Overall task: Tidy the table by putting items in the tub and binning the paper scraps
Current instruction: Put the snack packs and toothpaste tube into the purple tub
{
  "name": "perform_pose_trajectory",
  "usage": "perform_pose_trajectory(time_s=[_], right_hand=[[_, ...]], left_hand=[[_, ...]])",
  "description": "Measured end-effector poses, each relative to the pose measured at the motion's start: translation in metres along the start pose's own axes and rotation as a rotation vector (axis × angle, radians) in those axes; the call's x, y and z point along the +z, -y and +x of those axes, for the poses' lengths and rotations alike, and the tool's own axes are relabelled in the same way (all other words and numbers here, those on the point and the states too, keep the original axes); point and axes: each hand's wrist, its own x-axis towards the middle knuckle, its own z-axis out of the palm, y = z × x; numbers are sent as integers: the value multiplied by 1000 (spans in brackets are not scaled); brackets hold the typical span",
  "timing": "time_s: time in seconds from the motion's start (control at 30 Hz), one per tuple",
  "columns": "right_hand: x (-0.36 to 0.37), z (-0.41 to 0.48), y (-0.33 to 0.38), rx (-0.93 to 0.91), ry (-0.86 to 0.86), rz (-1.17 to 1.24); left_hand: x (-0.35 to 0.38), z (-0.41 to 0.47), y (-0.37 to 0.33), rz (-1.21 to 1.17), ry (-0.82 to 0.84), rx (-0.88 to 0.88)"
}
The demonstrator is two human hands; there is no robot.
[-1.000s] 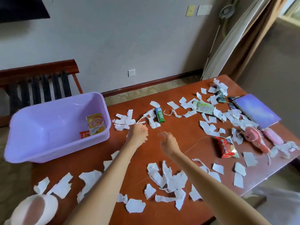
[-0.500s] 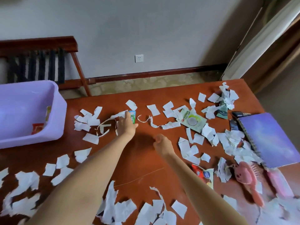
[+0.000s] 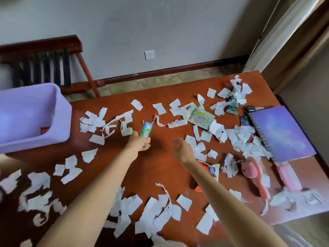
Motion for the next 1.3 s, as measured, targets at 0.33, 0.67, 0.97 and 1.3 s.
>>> perform_pose_trajectory(time_s=[0.33,0.67,0.97,1.3], right_hand=[[12,-85,-59,365,-317,-178],[17,-97,-79,404,-290,-133],[13,-89,-54,242,-116,-211],[63,-71,109,-244,6,1]], left_hand=[[45,-96,72,-9,150,-88],[28,-112,78,156,-23,162],[-1,-112,73,9,-150,97],[-129,-101,45,-226,-383,216]])
